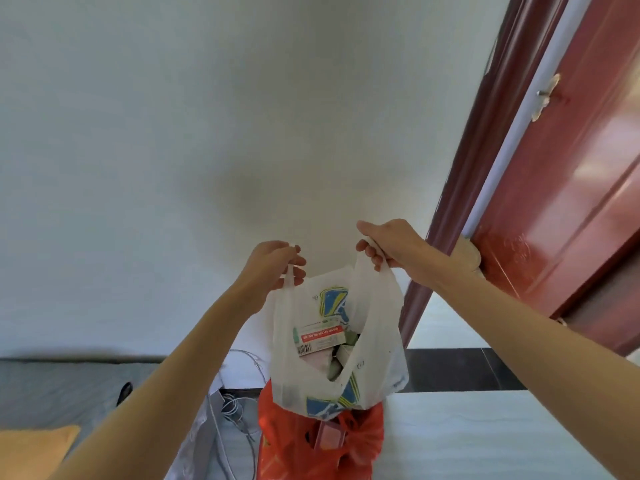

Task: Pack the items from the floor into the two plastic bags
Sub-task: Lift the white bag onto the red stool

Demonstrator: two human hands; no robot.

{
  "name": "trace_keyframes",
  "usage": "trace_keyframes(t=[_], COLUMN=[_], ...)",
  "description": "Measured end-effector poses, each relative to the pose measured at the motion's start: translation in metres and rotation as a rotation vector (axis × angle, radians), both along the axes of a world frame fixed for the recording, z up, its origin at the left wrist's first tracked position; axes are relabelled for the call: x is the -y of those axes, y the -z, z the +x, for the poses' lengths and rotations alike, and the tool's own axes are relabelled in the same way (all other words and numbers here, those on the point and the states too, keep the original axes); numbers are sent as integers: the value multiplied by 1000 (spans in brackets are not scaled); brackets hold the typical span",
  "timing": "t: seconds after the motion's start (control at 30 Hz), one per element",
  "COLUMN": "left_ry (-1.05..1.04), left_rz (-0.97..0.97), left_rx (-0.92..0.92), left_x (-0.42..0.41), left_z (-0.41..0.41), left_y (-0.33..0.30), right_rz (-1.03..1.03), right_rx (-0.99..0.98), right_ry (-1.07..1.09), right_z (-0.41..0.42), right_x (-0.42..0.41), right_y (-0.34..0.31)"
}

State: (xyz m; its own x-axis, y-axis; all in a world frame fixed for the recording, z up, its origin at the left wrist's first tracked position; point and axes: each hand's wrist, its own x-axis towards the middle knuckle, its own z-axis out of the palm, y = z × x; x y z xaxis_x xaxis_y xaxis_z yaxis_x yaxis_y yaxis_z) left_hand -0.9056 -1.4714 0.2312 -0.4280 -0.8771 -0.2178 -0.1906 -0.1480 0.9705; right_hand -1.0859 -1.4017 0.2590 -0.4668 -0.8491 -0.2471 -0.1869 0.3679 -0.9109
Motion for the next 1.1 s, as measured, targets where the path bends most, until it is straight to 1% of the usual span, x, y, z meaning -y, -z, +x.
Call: trace_keyframes(t=[0.1,0.17,0.23,0.3,0.4,0.47,0.53,0.63,0.7,0.73,0.77,0.83,0.9,1.0,1.1], left_ry=[44,84,111,94,44,1,-61,-111,-84,-65,-42,18,40,-3,32], left_rz=[48,100,125,130,142,129,97,65,61,75,95,143,180,147,66], left_rx=[128,214,293,340,364,354,288,147,100,106,140,277,369,418,464], left_x=[6,5,5,8,10,9,10,13,11,8,3,-7,-12,-6,-1], left_z=[-6,-8,-7,-5,-1,-2,-7,-17,-24,-27,-29,-30,-27,-20,-17], left_y=[30,50,66,78,87,86,77,58,54,58,66,90,114,126,127], right_rz=[91,229,311,319,299,279,216,103,93,124,175,296,365,335,294], right_rx=[57,-1,-21,47,181,180,159,197,213,225,243,292,323,291,261], right_ry=[36,13,-20,-32,-34,-35,7,78,44,17,-9,-47,-67,-66,-74], right_z=[-5,-3,-1,-2,-4,-3,-7,-19,-21,-19,-15,-9,-9,-15,-18], right_x=[3,-5,-12,-13,-8,-5,-2,4,4,3,0,-8,-16,-22,-24], right_y=[38,68,87,92,91,91,87,73,70,73,81,102,123,137,140])
